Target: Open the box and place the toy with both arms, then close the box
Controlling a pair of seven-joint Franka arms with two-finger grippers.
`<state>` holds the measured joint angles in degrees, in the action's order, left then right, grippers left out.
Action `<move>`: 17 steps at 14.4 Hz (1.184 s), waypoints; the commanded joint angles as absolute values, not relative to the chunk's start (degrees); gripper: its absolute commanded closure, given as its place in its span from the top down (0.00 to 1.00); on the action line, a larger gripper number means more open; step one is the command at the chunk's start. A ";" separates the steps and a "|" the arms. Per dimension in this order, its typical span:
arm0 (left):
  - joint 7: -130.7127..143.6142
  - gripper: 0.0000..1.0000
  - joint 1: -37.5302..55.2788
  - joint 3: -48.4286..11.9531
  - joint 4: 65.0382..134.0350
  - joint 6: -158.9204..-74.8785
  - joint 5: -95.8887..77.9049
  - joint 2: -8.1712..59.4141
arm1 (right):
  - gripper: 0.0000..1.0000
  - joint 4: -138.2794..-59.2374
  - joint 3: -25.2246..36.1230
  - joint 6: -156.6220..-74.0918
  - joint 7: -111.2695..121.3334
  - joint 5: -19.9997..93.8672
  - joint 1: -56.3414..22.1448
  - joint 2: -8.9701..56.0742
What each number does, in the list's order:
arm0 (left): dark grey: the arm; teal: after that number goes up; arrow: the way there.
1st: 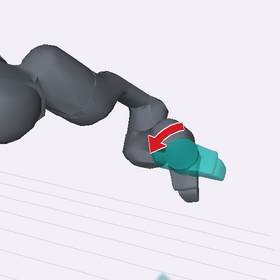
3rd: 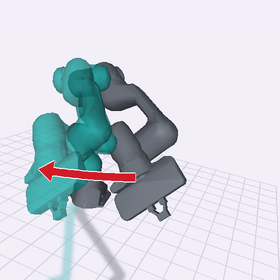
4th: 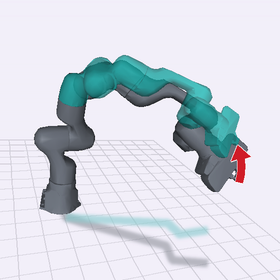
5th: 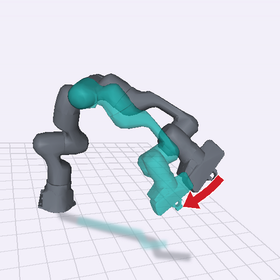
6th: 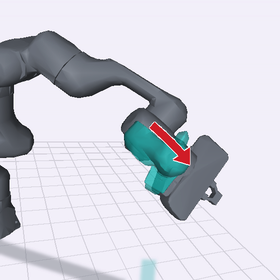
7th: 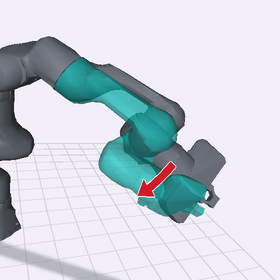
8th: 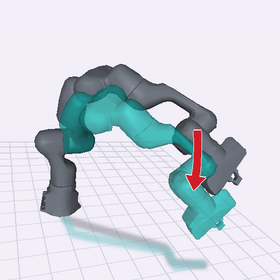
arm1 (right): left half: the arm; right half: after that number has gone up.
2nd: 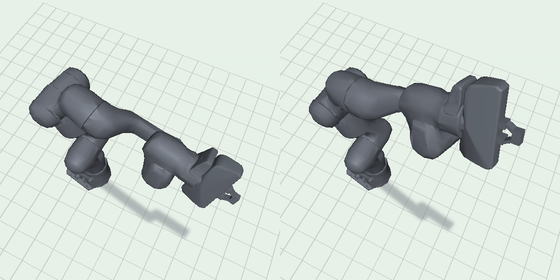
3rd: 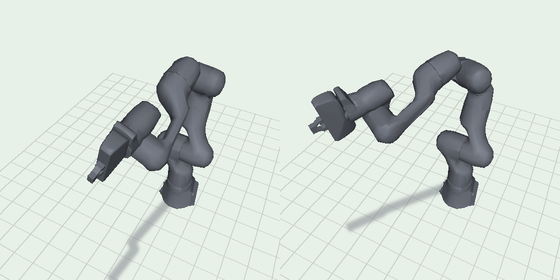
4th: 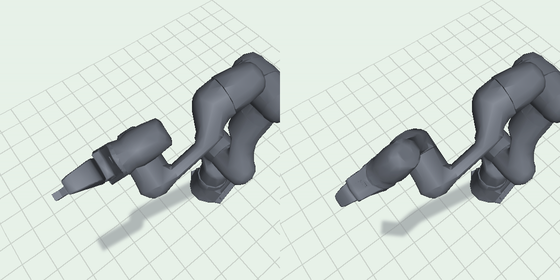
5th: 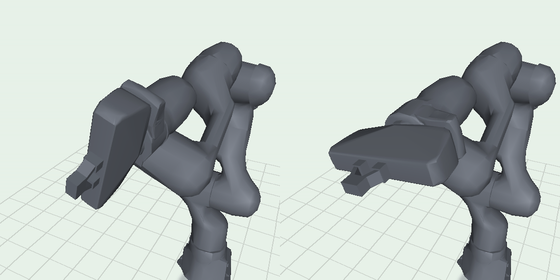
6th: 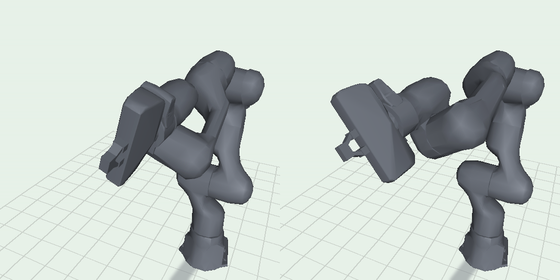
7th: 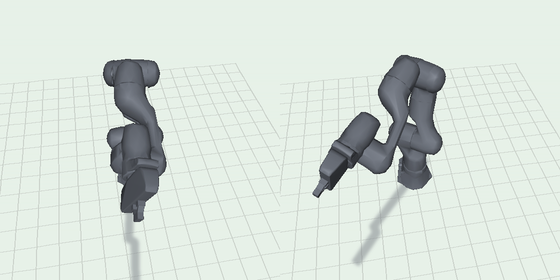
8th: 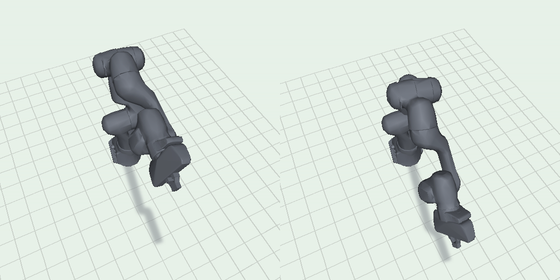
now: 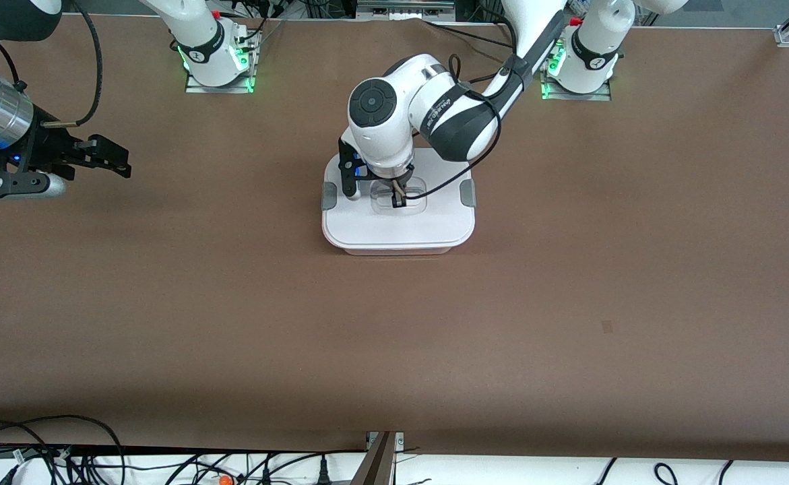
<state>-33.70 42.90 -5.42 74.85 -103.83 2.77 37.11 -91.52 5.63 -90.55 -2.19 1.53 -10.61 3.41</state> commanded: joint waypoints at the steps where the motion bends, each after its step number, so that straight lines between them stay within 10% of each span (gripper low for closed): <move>1: -31.21 0.00 43.95 -4.75 73.74 -103.62 2.64 39.29 | 1.00 -90.44 5.71 -89.74 -2.20 1.32 -10.81 3.60; 17: -32.69 0.00 43.51 -4.48 73.83 -105.02 4.13 39.90 | 1.00 -90.35 5.80 -90.17 -2.37 1.76 -10.72 3.60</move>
